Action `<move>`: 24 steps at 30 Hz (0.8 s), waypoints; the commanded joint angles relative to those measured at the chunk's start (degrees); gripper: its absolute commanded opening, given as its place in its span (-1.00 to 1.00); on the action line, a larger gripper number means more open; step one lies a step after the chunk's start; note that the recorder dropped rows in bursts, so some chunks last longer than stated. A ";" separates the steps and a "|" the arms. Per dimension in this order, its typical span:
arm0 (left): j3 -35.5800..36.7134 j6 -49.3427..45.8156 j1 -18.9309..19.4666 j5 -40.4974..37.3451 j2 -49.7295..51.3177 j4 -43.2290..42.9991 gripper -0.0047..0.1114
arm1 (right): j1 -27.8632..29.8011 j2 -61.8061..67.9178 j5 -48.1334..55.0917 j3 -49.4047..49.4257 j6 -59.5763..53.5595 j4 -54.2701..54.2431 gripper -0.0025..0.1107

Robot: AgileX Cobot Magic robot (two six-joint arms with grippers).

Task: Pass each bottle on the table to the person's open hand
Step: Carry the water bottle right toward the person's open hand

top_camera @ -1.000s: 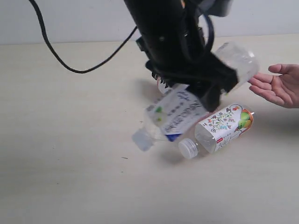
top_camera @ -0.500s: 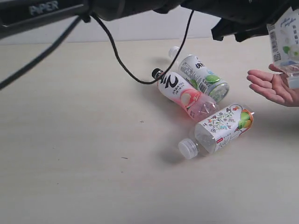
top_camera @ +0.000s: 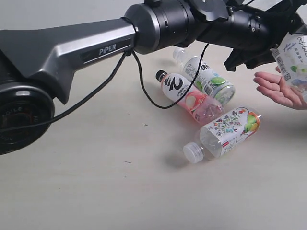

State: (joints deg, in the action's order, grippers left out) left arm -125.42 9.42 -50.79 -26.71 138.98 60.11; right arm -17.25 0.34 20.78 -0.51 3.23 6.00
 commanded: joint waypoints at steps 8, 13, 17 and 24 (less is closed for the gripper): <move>-0.71 -0.21 0.38 0.96 3.95 2.05 -0.92 | 0.24 -0.34 -0.22 0.13 -0.11 0.20 -0.96; -0.71 -0.63 0.38 2.33 4.28 2.05 -0.92 | 0.24 -0.34 -0.22 0.13 -0.11 0.20 -0.96; -0.71 -2.12 0.38 2.92 4.36 1.75 -0.92 | 0.24 -0.34 -0.22 0.13 -0.11 0.20 -0.96; -0.71 -4.69 0.72 0.46 4.36 1.75 -0.92 | 0.24 -0.34 -0.22 0.13 -0.11 0.20 -0.96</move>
State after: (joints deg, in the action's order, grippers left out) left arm -125.71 6.85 -50.29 -24.90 143.38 61.72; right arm -17.25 0.34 20.78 -0.51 3.23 6.00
